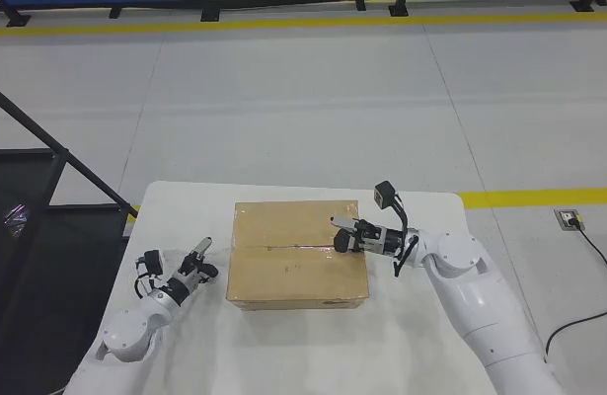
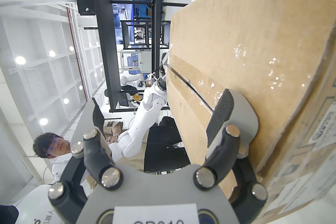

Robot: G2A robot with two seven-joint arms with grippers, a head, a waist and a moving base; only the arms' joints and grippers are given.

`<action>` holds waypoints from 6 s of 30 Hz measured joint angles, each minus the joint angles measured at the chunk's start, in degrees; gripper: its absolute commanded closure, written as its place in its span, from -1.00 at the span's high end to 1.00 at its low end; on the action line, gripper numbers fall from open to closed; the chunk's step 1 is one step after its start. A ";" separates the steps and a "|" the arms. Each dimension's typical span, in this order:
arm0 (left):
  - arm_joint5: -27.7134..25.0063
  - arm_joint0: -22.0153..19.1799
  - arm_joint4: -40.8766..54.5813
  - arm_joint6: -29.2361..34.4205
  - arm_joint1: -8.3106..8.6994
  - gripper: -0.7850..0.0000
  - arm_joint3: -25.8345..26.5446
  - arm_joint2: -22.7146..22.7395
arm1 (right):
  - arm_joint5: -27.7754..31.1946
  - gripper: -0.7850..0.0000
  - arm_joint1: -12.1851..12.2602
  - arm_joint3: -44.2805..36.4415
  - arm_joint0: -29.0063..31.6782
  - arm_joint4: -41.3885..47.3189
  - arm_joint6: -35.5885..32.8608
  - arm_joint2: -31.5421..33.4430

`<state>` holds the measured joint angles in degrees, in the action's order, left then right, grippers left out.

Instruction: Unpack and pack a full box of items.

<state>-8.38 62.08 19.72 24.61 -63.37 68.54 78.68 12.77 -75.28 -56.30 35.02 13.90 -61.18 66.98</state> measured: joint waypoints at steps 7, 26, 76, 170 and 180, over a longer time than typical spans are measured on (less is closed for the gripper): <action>-0.09 -2.23 4.73 0.58 -0.74 1.00 -2.62 -0.22 | 0.00 1.00 0.00 0.00 0.00 0.00 0.00 0.00; -8.26 7.42 4.28 -4.16 0.40 1.00 9.55 10.43 | -0.62 1.00 0.48 -4.08 2.65 0.20 2.94 0.44; 0.79 5.25 -16.66 -8.59 -0.79 1.00 28.75 5.82 | 1.97 1.00 2.89 -6.81 7.58 2.30 3.50 3.50; -9.62 10.35 -14.04 -13.88 -3.85 1.00 28.05 5.96 | 4.19 1.00 4.80 -10.90 9.75 4.54 6.17 2.55; -7.61 8.61 -18.16 -14.08 -4.41 1.00 29.27 2.59 | 14.25 1.00 5.74 -15.46 15.19 8.66 6.50 6.92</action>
<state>-16.00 70.69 1.57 10.52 -67.78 97.81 81.27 27.02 -69.53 -71.76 50.21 22.56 -54.68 73.89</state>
